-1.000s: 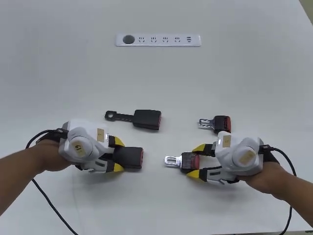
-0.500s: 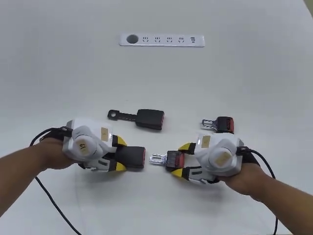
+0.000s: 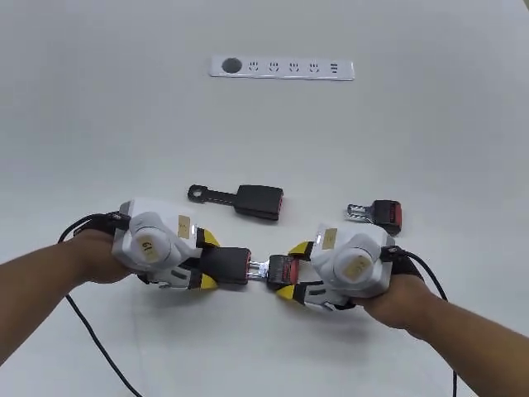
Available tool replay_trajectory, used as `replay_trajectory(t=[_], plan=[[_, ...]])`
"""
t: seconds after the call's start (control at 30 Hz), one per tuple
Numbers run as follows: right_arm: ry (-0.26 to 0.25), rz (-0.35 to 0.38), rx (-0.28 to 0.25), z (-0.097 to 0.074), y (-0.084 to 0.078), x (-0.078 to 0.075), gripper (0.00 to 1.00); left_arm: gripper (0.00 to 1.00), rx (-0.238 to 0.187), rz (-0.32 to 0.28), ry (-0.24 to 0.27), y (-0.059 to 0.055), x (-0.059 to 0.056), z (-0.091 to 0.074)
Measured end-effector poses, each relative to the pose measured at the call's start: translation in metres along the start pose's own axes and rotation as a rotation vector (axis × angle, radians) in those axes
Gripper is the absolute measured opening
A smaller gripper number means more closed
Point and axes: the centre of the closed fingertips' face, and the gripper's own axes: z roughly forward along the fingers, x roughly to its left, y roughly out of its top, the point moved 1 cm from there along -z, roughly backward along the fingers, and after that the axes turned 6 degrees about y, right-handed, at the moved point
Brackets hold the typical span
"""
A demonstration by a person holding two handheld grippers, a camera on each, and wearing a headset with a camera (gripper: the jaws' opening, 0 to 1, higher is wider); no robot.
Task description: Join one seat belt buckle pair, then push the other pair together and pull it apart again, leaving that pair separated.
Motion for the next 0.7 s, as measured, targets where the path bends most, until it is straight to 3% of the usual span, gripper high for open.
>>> replay_trajectory(t=[0.4, 0.7], plan=[[0.018, -0.018, 0.005, 0.001, 0.001, -0.001, 0.35, 0.34, 0.009, -0.002, -0.004, 0.0, -0.001, 0.0], [0.019, -0.013, 0.001, 0.011, 0.012, -0.001, 0.34, 0.33, 0.013, 0.007, -0.009, 0.0, -0.001, 0.0]])
